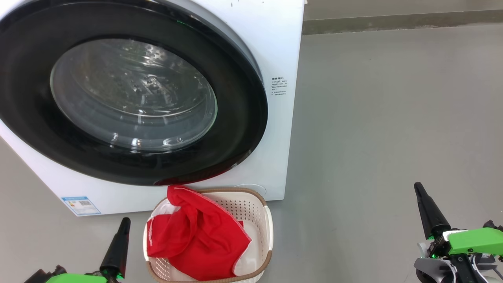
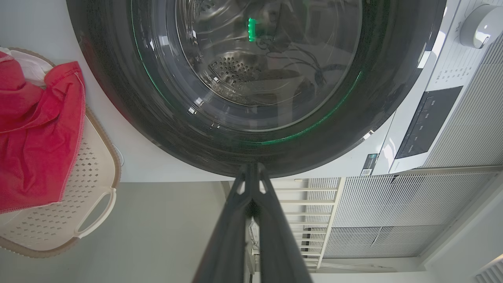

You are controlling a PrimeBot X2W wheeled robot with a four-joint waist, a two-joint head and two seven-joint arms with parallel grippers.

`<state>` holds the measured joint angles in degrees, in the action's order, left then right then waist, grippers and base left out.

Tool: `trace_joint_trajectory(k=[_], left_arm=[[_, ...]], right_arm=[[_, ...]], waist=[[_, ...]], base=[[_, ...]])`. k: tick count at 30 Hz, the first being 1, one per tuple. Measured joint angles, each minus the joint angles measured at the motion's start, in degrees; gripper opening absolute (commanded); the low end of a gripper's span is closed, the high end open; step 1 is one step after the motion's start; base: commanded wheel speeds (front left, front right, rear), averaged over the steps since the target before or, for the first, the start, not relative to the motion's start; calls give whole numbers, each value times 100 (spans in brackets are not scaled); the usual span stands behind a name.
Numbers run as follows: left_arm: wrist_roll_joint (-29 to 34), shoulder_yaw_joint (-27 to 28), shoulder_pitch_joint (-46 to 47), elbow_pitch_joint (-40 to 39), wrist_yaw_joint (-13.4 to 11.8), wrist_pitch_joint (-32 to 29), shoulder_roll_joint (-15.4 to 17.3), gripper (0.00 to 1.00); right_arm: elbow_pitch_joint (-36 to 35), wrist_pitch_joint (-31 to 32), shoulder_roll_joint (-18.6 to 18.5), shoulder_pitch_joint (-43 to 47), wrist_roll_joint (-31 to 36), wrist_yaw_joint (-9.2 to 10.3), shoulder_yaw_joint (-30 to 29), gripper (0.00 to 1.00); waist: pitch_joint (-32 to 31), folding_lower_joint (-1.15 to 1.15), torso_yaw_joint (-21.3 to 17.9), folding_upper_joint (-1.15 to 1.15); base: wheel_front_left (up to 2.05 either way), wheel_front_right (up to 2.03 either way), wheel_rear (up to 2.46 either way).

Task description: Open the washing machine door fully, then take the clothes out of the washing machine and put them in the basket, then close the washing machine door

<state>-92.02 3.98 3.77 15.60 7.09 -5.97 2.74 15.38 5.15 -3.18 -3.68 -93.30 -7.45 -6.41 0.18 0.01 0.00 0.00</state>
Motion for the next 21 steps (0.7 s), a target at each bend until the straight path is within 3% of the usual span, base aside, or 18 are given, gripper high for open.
trace_joint_trajectory(k=[21], left_arm=[[0, 13, 0, 0, 0, -2, -5, 0]], right_arm=[[0, 42, 12, -1, 12, 0, -24, 0]], waist=[[0, 0, 0, 0]], base=[[0, 0, 0]])
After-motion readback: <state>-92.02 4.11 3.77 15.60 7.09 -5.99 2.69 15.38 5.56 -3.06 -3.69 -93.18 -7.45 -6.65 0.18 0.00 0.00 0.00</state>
